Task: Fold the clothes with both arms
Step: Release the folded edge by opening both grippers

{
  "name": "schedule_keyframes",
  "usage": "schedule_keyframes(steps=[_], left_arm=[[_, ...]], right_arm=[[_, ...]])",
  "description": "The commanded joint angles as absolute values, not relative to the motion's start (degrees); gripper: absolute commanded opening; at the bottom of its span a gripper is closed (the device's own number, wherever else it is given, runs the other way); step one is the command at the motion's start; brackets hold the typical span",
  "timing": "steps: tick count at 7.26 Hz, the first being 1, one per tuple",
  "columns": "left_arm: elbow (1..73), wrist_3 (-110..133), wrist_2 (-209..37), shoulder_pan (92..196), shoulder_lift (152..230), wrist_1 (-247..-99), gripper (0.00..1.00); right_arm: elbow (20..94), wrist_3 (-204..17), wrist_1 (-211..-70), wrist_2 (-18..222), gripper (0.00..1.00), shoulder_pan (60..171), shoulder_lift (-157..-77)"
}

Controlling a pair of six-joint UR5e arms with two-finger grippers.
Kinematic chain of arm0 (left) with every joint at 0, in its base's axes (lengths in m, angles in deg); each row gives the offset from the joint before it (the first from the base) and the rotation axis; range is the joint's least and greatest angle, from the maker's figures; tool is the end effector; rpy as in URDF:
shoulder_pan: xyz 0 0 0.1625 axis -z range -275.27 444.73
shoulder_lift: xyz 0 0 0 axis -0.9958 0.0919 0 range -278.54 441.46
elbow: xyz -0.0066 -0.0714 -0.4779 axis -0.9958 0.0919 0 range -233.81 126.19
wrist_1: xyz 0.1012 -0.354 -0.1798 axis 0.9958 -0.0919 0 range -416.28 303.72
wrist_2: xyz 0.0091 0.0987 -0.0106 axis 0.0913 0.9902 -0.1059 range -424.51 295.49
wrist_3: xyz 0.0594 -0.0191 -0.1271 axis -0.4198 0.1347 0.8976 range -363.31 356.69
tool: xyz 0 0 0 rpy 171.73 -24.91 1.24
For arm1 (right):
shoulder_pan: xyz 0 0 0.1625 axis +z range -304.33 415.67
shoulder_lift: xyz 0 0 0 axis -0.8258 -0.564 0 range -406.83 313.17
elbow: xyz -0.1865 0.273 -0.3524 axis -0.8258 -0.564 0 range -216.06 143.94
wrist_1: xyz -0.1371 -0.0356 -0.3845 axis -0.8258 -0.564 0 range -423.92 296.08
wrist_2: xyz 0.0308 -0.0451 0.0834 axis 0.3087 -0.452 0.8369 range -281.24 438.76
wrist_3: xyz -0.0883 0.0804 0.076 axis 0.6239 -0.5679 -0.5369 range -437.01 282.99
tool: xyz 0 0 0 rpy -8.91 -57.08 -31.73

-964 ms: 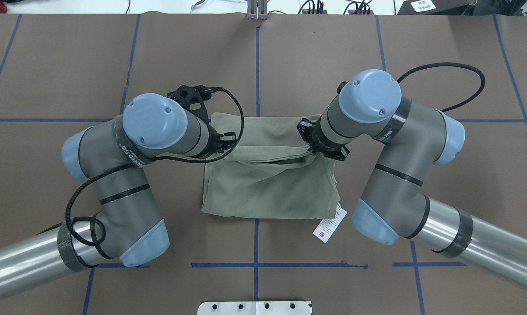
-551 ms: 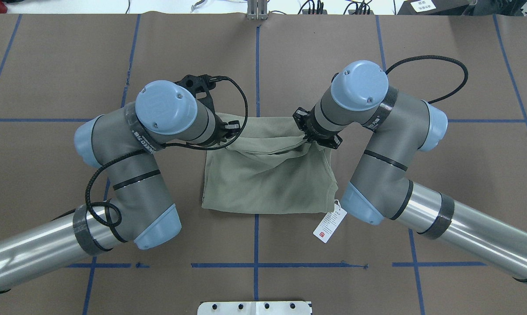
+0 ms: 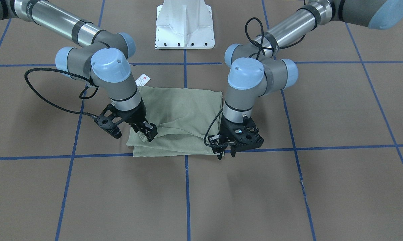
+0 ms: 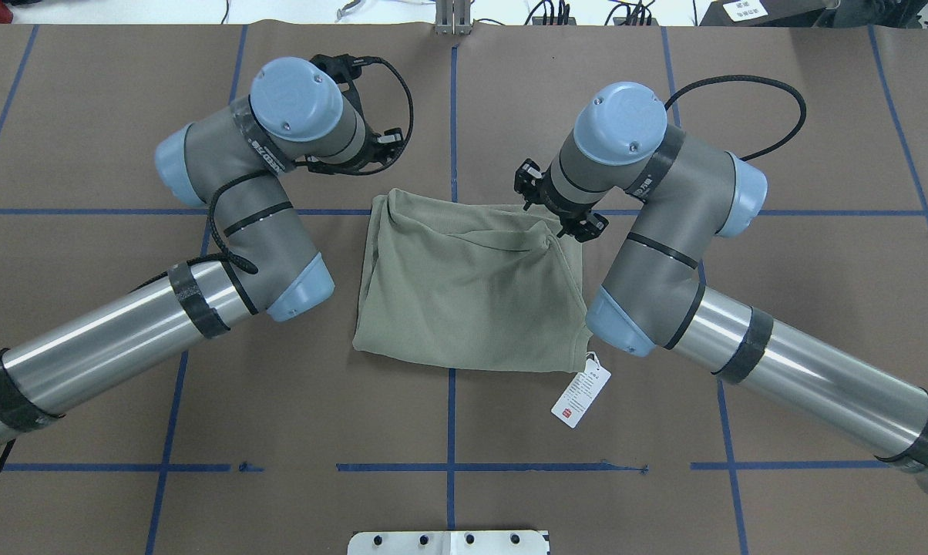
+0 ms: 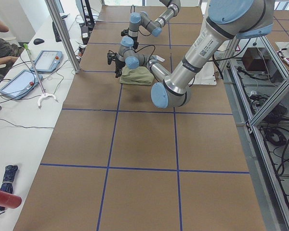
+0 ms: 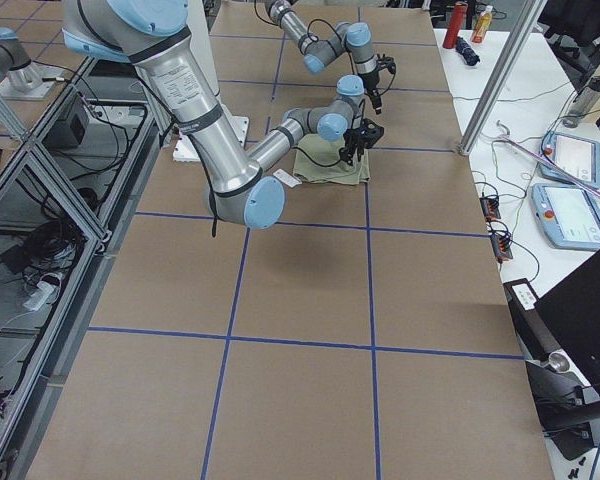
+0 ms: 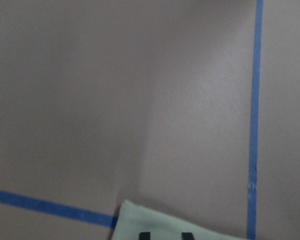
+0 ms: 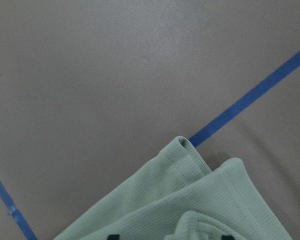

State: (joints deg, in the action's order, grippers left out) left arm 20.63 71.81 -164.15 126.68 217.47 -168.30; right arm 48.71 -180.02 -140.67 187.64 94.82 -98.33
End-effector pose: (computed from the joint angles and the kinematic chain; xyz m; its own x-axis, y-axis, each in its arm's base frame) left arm 0.5611 -0.6518 0.3078 0.5817 -0.1822 -0.7927 0.4250 0.8991 0.1052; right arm -0.5578 -0.5670 0.3479 0.4263 0.6219 0.6569 -0.5248 0.7615 -0.3803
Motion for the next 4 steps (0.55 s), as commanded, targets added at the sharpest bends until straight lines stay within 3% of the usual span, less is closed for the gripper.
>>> schedule_keyframes(steps=[1,4], left_arm=[[19.22,65.45,-166.00,131.03,217.69,-168.69,1.00],[24.81,48.70,-174.44,138.92,210.00,-169.04,1.00]], right_arm=[[46.82,-176.36,-140.74,191.49,1.00,97.66,-96.75],[47.61,-161.36,-141.44,198.36,1.00,107.84,-100.42]])
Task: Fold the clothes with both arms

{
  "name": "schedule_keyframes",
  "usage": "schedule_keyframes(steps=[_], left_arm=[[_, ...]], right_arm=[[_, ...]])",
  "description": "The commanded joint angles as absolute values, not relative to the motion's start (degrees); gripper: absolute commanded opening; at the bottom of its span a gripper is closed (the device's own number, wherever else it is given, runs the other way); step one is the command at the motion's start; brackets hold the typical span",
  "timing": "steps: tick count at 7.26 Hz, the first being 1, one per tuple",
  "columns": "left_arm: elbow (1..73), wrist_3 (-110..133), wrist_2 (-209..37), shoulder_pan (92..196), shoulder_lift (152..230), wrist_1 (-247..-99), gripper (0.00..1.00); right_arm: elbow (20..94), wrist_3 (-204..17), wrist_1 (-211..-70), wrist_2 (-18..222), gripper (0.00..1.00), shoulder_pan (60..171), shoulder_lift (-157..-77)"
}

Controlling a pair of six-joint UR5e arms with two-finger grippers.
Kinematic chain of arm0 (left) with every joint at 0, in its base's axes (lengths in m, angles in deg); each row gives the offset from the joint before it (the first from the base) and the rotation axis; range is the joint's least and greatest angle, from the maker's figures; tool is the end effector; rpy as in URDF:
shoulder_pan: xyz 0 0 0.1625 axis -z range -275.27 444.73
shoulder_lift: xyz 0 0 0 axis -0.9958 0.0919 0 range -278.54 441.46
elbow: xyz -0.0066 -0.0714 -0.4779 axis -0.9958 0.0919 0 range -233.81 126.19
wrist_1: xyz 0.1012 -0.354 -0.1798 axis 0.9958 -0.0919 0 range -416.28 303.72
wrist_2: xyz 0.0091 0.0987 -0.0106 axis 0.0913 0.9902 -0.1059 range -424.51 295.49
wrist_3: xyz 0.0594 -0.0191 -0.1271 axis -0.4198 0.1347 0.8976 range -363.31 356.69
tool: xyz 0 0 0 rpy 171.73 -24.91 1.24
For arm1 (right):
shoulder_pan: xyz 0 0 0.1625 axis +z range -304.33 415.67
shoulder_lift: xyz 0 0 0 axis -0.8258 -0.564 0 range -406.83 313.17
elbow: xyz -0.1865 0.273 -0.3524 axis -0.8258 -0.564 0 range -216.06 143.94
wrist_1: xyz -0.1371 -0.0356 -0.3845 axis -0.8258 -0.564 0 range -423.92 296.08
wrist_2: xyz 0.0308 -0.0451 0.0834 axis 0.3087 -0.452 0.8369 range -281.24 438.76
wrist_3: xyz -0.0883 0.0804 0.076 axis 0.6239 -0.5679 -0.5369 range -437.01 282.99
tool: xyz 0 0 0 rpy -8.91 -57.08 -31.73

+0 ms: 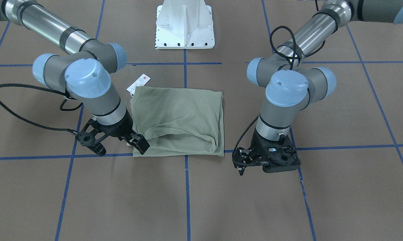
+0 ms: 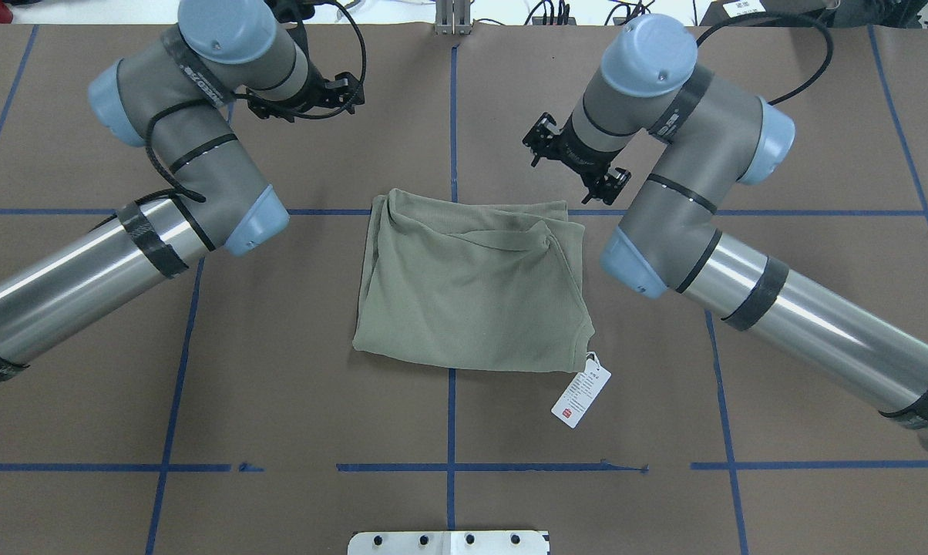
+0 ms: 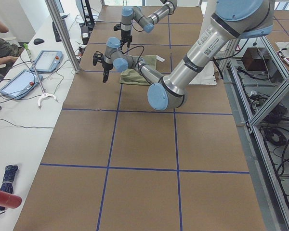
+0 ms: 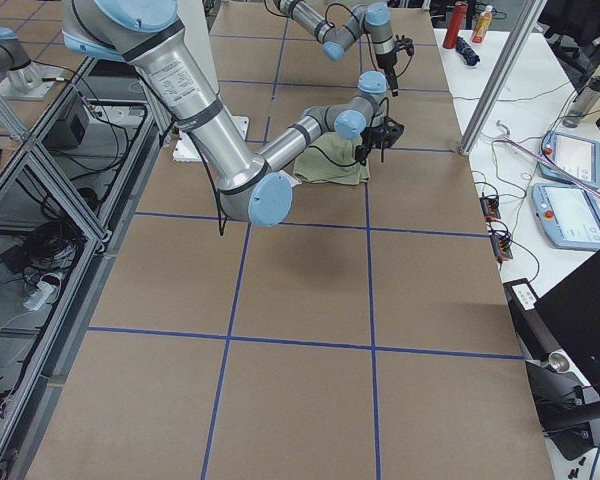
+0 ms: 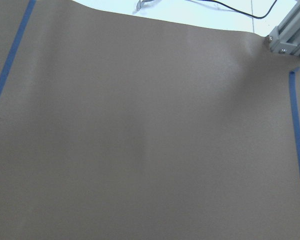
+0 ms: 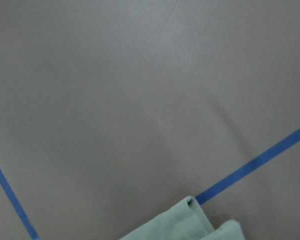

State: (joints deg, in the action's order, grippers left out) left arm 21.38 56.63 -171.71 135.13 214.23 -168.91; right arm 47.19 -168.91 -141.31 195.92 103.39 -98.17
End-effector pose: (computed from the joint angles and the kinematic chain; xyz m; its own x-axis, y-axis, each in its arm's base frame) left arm 0.4637 -0.7041 0.3445 0.6459 -0.0299 -0.7628 0.3081 0.9244 0.2247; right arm -0.4807 -0.6309 0.3549 0.4646 0.5549 0.6900 -0.4587 0.8174 -0.3485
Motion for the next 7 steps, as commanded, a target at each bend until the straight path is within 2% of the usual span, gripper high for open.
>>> schedule_keyframes(steps=[1,3,7], left_arm=[[28.85,41.67,-177.59,143.48,205.17,-168.95,1.00],[35.80,30.05,-181.13,151.41,195.77,-168.25,1.00],[38.30,-4.45,-184.38,166.33,179.32,-165.45,1.00]], right_arm=[[49.79,-151.55,-141.53,200.21,1.00,112.23,-104.53],[50.33,-128.72,-142.31,206.70,1.00,123.64,-112.70],[52.36,-84.82,-145.31,210.21,1.00,138.42,-130.38]])
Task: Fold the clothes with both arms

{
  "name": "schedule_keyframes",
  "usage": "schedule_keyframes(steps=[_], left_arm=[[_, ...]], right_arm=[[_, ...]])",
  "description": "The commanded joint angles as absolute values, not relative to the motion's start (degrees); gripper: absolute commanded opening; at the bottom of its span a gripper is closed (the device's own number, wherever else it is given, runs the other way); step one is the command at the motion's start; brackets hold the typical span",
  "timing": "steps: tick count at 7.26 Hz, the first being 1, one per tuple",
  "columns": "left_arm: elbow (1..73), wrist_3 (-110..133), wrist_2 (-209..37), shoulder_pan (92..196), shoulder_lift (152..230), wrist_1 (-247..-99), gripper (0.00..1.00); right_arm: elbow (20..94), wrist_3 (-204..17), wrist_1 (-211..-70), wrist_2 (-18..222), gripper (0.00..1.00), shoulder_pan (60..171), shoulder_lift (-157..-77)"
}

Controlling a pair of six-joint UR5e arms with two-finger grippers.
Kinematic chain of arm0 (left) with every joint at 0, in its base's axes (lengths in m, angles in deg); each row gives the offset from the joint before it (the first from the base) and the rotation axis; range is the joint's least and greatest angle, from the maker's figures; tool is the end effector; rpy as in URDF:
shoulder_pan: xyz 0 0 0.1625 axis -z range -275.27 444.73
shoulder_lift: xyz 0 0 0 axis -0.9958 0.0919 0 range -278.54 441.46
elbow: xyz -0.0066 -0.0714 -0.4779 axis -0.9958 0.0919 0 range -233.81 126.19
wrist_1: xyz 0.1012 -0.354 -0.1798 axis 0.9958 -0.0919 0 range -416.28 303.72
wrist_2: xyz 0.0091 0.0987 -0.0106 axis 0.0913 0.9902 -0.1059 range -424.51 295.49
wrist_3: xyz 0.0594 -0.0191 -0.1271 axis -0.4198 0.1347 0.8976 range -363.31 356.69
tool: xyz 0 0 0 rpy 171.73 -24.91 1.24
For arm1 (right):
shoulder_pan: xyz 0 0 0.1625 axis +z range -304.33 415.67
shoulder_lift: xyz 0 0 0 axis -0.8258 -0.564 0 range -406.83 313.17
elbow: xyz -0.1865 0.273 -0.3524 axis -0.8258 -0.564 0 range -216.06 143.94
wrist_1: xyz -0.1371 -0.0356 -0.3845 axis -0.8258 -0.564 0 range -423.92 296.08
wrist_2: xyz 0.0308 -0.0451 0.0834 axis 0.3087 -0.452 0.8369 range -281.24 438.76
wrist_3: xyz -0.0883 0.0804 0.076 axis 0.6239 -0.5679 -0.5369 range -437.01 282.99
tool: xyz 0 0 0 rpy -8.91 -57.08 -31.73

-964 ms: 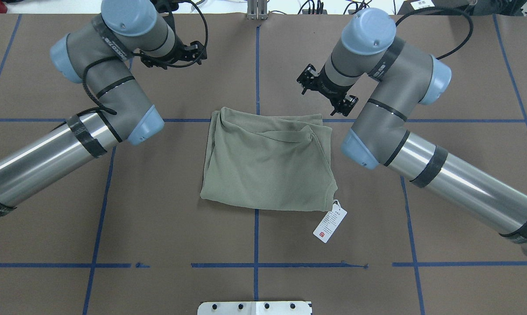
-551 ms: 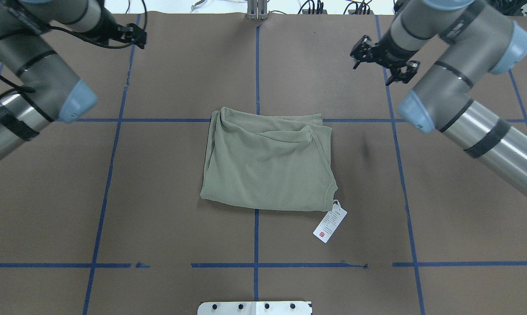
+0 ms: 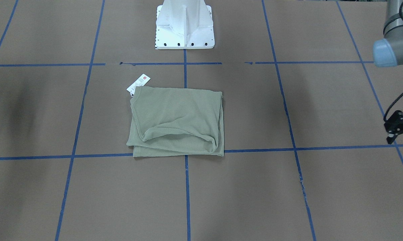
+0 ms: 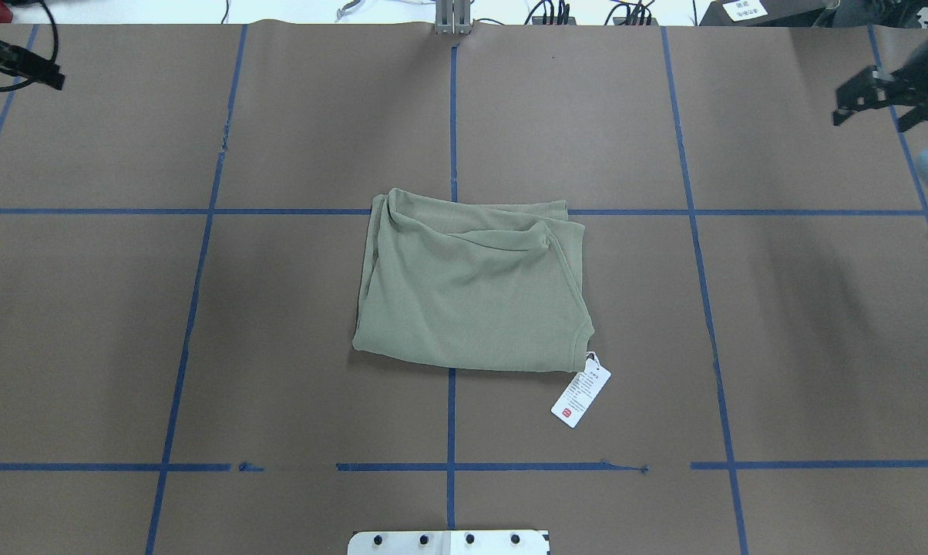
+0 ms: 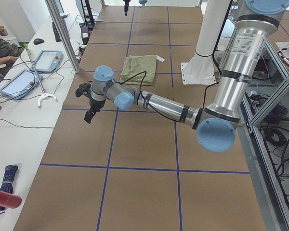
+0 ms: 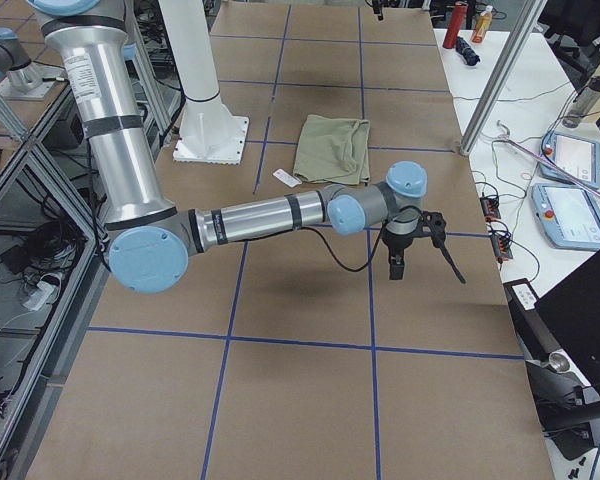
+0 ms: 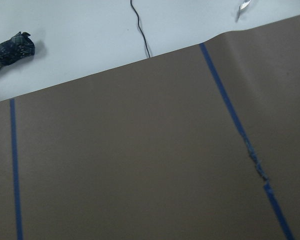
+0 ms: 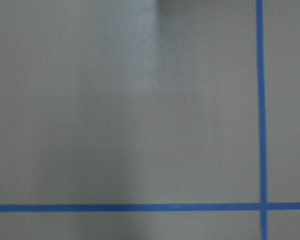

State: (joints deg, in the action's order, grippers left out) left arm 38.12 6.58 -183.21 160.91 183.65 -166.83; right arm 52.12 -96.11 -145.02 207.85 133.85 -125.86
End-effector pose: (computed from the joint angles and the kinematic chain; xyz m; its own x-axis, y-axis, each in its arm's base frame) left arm 0.0871 -0.6277 0.5858 0.8085 0.3308 -0.4867 -0.0586 0.8682 0.4927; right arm -0.0804 -0.5996 0.6489 0.7438 -0.0264 0.6679 -0.0516 0.9940 0.0967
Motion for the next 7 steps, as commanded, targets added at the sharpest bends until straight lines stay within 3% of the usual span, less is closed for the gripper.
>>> schedule_keyframes(steps=[1,3,7], left_arm=[[38.03,-12.63,-184.39,170.12,176.06,-164.91,1.00],[39.34,-15.53,-190.84,173.23,168.96,-165.51,1.00],[38.03,-15.18,-191.42,173.06,169.35,-163.34,1.00]], right_arm=[[52.53,-76.74,-145.40,212.94,1.00,141.77,-133.37],[54.36,-65.35,-148.20,213.93,1.00,146.26,-139.16],[54.91,-68.89,-149.26,211.12,1.00,146.20,-141.22]])
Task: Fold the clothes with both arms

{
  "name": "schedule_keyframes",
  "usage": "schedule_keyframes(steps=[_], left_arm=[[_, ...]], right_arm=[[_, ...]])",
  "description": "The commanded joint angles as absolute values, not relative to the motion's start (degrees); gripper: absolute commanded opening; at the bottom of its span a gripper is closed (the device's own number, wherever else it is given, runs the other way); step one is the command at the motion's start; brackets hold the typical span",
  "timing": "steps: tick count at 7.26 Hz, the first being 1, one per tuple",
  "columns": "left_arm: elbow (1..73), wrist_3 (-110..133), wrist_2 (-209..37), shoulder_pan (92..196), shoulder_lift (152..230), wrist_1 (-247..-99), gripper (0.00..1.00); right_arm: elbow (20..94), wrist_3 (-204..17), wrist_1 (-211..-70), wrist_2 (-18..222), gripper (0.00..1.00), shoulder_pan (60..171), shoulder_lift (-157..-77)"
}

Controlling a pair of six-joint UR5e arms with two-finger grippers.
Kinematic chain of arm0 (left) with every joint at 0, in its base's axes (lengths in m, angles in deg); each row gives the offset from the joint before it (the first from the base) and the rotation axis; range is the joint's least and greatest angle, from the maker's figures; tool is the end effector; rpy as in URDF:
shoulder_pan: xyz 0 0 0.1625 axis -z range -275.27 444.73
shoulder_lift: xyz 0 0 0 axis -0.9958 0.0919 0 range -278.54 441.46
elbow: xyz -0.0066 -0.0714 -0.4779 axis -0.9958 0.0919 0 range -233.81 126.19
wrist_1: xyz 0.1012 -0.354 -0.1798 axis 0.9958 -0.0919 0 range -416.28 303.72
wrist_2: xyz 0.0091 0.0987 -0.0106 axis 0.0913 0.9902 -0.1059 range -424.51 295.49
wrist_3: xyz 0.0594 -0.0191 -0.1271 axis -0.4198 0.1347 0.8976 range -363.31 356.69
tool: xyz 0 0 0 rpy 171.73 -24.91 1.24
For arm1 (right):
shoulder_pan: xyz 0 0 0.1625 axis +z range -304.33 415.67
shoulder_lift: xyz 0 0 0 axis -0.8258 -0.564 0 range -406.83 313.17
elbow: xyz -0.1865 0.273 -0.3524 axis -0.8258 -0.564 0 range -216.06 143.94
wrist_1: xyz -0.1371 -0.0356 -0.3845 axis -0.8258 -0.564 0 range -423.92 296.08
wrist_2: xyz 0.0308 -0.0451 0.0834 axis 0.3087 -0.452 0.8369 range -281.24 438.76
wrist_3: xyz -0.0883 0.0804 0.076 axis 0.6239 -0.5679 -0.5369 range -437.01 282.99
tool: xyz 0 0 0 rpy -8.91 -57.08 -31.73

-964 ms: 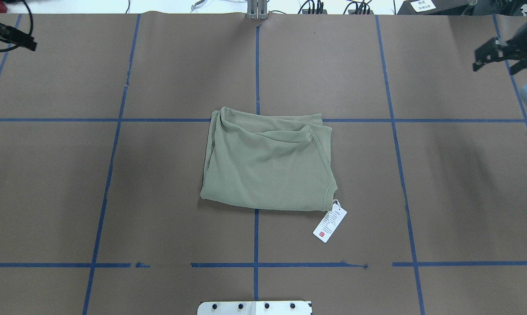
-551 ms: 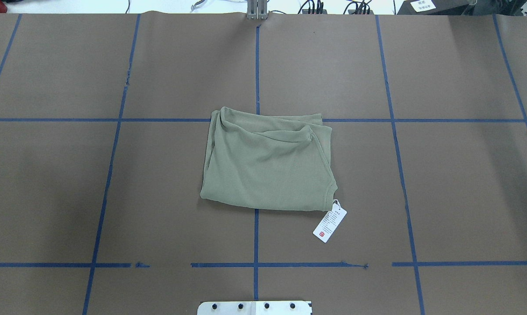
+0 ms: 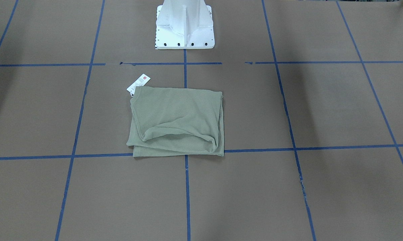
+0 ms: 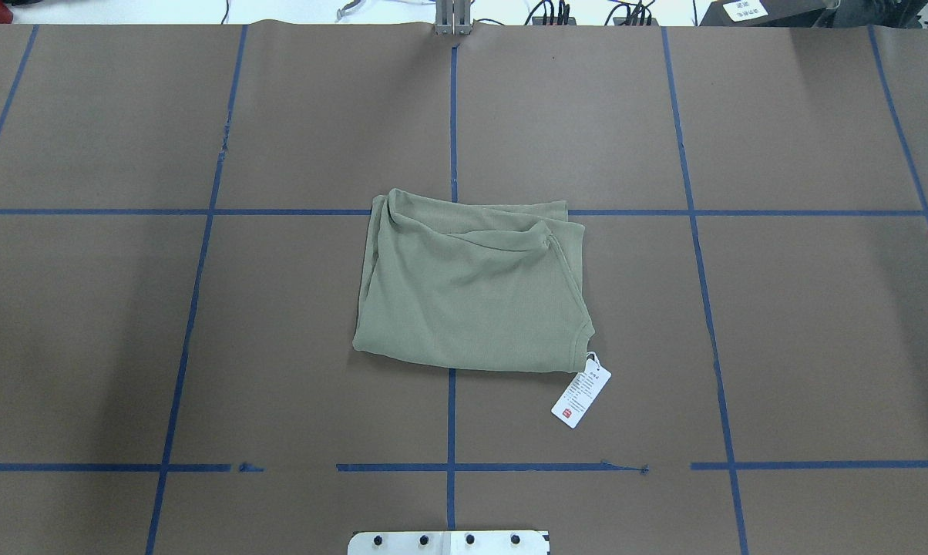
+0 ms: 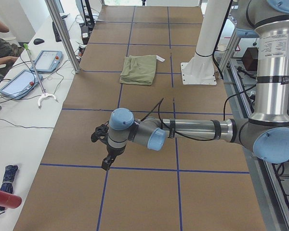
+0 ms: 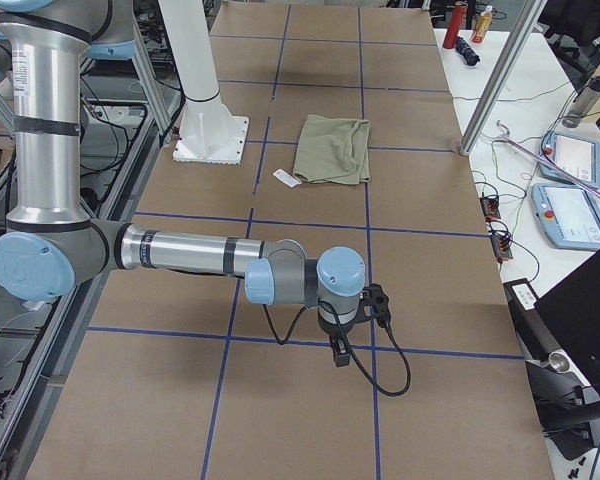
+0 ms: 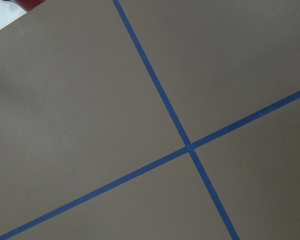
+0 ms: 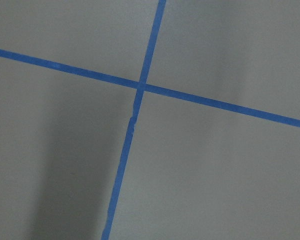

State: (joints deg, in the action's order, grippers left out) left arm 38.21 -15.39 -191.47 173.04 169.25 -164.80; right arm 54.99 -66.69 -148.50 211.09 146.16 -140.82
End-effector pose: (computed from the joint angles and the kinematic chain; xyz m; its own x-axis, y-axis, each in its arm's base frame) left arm -0.0335 -0.5001 0.7227 0.7696 0.4067 -0.4922 -0.1935 0.8832 0.4271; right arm 0.0420 -0.4571 0.7647 0.7291 -0.2014 0.6541 0.1240 0.9788 0.1632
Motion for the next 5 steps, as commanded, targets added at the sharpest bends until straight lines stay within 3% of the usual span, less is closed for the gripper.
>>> schedule_keyframes(steps=[1,3,5], left_arm=[[39.34,-15.17,-191.51,173.06,169.96,-159.24,1.00],[41.37,-14.91,-191.86,173.06,173.30,-148.95,1.00],[38.31,-15.70,-192.30,173.06,172.34,-149.96,1.00]], right_arm=[[57.43,-73.88,-150.31,211.64,1.00,146.28,-142.27],[62.80,-80.50,-150.85,213.65,1.00,146.28,-144.64],[63.34,-81.04,-150.67,216.48,1.00,146.28,-145.44]])
